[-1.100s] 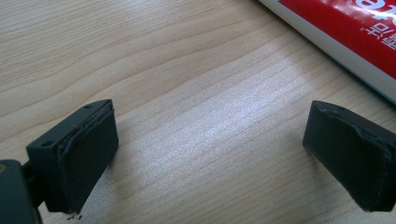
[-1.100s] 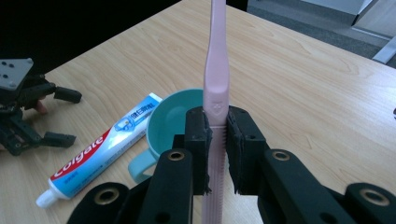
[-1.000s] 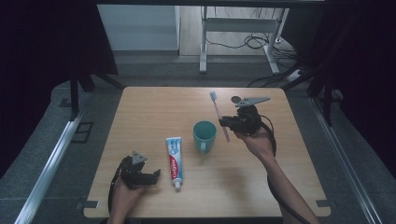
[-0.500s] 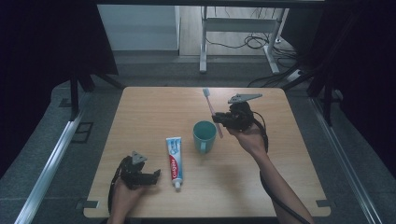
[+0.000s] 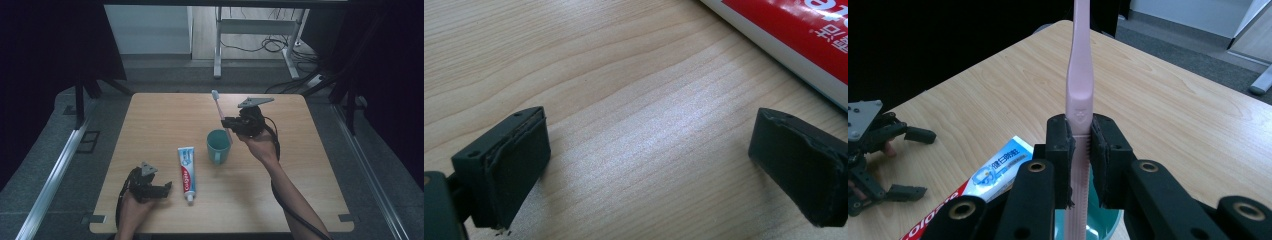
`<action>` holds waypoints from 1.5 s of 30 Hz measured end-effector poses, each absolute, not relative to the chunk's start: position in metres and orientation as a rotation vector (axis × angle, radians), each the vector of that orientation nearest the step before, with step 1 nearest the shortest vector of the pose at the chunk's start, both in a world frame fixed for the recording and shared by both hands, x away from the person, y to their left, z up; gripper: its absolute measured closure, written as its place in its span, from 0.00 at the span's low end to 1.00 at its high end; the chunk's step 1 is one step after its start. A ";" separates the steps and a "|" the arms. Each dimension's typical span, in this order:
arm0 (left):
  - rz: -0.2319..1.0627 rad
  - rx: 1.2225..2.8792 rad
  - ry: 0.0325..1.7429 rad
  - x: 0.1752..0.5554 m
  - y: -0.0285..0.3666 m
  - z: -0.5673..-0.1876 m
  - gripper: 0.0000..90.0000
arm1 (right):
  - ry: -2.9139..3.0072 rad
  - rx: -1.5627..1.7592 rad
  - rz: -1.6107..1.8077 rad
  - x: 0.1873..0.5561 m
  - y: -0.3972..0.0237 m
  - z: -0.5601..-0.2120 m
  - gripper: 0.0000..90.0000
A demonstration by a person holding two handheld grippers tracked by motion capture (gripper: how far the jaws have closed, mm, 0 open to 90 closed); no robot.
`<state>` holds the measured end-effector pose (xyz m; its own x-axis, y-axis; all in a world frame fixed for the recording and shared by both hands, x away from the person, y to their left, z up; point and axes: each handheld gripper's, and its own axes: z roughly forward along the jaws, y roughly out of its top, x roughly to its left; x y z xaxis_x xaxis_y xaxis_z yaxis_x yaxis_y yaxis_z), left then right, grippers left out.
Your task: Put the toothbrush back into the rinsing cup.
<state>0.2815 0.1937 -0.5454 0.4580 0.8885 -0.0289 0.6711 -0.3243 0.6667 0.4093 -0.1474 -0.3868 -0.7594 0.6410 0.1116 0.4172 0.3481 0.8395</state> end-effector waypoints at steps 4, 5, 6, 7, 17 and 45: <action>0.460 2.099 1.294 0.282 0.194 -0.545 0.04 | 2.369 0.951 1.370 0.411 -0.144 -0.389 0.87; 0.460 2.099 1.294 0.282 0.194 -0.545 0.04 | 2.365 0.947 1.372 0.411 -0.143 -0.390 0.87; 0.460 2.099 1.294 0.282 0.194 -0.545 0.03 | 2.366 0.952 1.376 0.411 -0.142 -0.391 0.87; 0.460 2.099 1.294 0.282 0.194 -0.545 0.03 | 2.366 0.947 1.377 0.412 -0.141 -0.392 0.87; 0.459 2.097 1.294 0.282 0.194 -0.545 0.03 | 2.377 0.942 1.360 0.414 -0.136 -0.406 0.87; 0.459 2.097 1.294 0.282 0.194 -0.545 0.03 | 2.459 1.000 1.282 0.421 -0.130 -0.457 0.87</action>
<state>0.2815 0.1937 -0.5454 0.4586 0.8881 -0.0293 0.6708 -0.3244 0.6670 0.4208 -0.1300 -0.4572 -0.7531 0.6446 0.1317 0.4771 0.3973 0.7840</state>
